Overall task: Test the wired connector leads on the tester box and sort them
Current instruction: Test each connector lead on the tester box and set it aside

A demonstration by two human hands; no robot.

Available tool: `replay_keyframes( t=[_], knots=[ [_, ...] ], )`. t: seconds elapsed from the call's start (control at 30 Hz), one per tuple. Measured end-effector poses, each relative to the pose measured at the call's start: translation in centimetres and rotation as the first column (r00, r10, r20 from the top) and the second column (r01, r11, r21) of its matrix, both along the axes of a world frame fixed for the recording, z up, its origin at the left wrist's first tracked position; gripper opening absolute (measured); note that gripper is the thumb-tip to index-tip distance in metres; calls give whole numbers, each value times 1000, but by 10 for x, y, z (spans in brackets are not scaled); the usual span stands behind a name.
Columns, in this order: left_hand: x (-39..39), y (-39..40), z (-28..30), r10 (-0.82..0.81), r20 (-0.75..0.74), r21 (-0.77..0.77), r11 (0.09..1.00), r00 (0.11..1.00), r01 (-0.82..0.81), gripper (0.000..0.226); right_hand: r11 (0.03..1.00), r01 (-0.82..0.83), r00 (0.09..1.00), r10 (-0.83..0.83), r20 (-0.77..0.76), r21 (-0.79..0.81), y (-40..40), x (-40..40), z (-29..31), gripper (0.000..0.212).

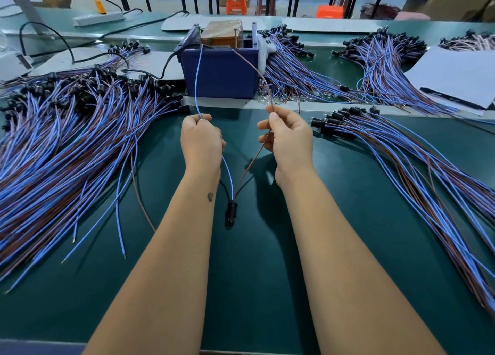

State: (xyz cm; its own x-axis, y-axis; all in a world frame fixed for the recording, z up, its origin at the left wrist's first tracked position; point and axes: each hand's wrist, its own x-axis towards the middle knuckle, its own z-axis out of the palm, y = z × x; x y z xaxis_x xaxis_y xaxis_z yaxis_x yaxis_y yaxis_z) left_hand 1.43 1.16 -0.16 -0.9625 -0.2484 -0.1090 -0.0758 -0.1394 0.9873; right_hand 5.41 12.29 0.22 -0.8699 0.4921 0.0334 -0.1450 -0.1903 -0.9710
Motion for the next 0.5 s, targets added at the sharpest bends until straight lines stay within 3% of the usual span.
replay_keyframes(
  t=[0.5],
  knots=[
    [-1, -1, -2, 31, 12, 112, 993, 999, -32, 33, 998, 25, 999, -23, 22, -60, 1, 1, 1, 20]
  ],
)
